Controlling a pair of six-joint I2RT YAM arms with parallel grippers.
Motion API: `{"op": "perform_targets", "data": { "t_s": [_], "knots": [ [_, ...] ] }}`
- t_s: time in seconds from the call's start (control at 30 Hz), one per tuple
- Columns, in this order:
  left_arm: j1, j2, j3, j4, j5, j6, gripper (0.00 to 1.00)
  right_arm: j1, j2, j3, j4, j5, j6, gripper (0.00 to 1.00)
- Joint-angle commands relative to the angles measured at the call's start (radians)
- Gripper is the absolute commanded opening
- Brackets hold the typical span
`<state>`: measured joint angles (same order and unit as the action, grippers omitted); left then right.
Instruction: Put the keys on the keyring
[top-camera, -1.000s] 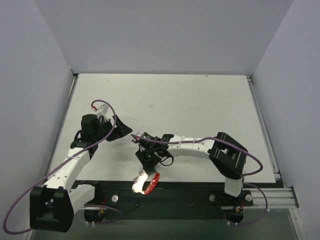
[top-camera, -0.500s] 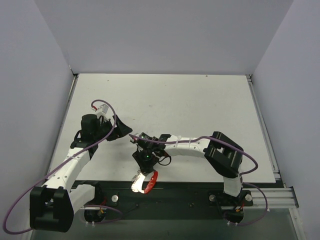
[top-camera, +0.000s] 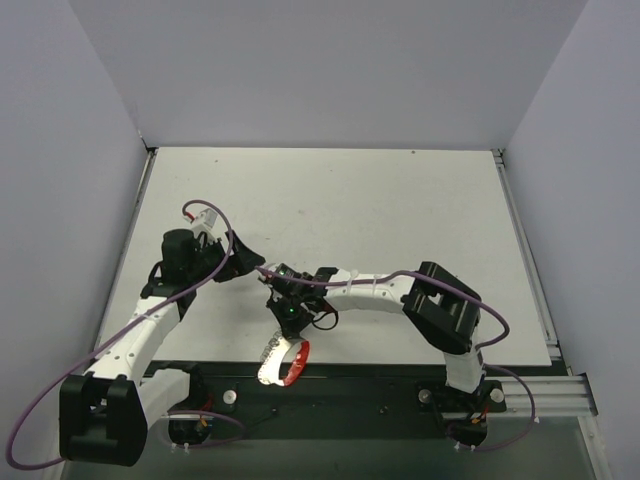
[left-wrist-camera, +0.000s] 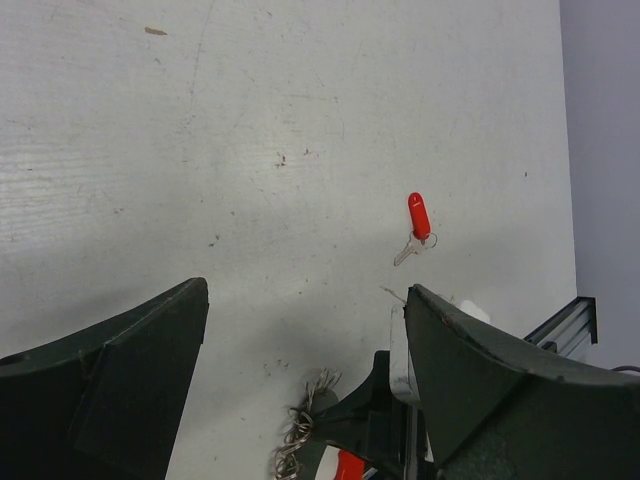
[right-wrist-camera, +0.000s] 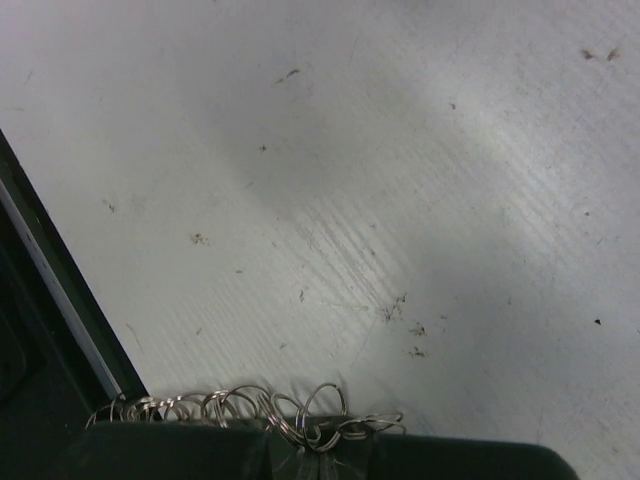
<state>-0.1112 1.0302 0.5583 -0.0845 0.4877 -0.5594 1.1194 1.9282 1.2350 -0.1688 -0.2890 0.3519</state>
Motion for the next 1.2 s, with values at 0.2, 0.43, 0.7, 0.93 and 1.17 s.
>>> {"op": "perform_targets", "data": {
  "t_s": [0.2,0.43,0.7,0.93,1.17],
  "knots": [
    [0.002,-0.065,-0.005,0.063,0.049,0.021,0.89,-0.067,-0.132,-0.098,0.092,0.014,-0.005,0.0],
    [0.004,-0.081,0.014,0.031,0.042,0.033,0.89,-0.106,-0.195,-0.115,0.046,0.06,-0.073,0.0],
    [0.007,-0.062,0.084,-0.086,0.0,0.064,0.89,-0.007,-0.222,-0.114,0.091,-0.055,-0.159,0.52],
    [0.041,-0.035,0.155,-0.179,-0.003,0.101,0.89,0.04,-0.114,-0.048,0.092,-0.061,-0.169,0.44],
    [0.056,-0.042,0.153,-0.182,0.025,0.113,0.89,0.042,-0.06,-0.02,0.086,-0.012,-0.165,0.38]
  ]
}}
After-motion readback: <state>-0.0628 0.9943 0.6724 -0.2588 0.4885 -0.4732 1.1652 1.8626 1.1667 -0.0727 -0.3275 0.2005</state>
